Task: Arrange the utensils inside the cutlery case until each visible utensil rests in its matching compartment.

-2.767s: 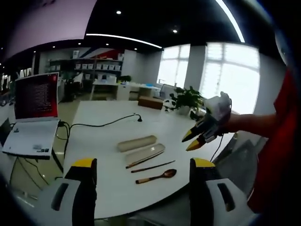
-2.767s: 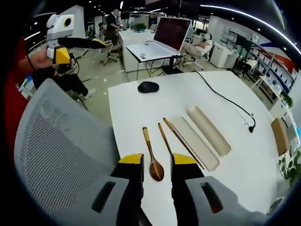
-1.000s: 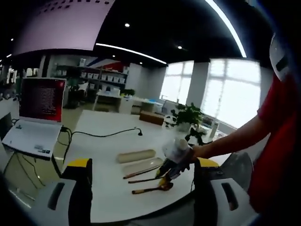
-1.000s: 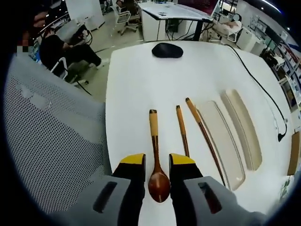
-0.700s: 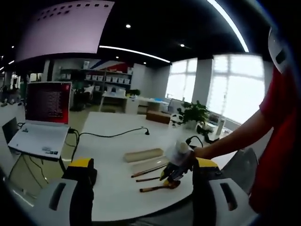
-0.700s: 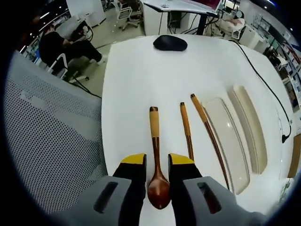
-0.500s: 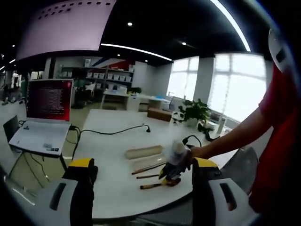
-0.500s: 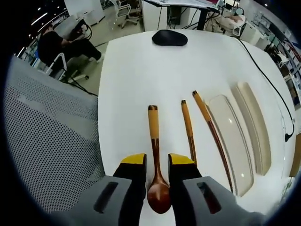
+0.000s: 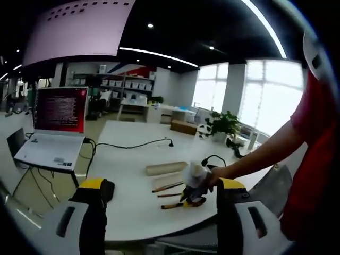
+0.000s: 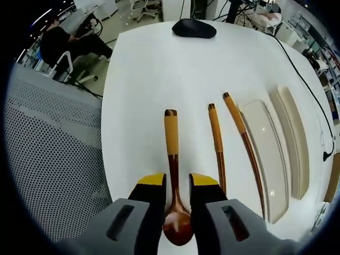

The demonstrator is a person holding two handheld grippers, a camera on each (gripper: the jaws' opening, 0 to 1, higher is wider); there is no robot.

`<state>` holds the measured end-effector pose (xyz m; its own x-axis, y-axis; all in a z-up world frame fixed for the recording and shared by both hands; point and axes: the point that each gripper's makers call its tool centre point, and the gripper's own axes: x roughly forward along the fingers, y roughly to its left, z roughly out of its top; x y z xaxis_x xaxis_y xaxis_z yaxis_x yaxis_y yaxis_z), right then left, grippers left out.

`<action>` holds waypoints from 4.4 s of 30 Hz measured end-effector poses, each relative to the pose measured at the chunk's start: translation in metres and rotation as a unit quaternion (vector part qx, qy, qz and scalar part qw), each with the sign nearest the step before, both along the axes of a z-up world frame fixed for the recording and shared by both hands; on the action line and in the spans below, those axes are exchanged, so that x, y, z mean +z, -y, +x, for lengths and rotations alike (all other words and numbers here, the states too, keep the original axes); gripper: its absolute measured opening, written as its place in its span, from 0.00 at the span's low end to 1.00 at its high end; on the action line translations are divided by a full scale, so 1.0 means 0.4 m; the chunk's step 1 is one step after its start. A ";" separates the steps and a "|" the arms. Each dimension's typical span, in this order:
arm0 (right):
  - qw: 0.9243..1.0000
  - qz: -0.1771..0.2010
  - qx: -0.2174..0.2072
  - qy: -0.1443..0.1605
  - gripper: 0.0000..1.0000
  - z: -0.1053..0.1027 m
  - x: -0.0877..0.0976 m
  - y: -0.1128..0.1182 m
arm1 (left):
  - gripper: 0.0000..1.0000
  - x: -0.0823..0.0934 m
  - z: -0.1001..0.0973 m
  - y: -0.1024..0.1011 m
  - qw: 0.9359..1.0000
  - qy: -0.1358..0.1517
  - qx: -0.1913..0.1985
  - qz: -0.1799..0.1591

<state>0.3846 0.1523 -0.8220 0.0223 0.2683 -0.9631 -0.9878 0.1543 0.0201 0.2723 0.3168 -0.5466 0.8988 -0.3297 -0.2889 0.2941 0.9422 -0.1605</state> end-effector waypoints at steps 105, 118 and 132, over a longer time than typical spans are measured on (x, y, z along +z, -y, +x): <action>0.995 -0.041 0.093 0.015 0.02 0.333 0.232 0.112 | 0.80 -0.093 0.007 0.041 0.996 -0.078 -0.025 0.039; 0.992 -0.055 0.116 0.019 0.02 0.423 0.323 0.093 | 0.83 -0.098 0.014 0.051 0.996 -0.086 -0.018 0.022; 0.991 -0.054 0.120 0.038 0.02 0.476 0.306 0.069 | 0.84 -0.108 0.009 0.051 0.995 -0.094 -0.018 0.041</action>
<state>0.5749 0.1245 -0.6996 0.0444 0.1701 -0.9844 -0.9943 -0.0885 -0.0602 0.2760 0.2965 -0.5899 0.8149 -0.3287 -0.4775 0.2991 0.9440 -0.1394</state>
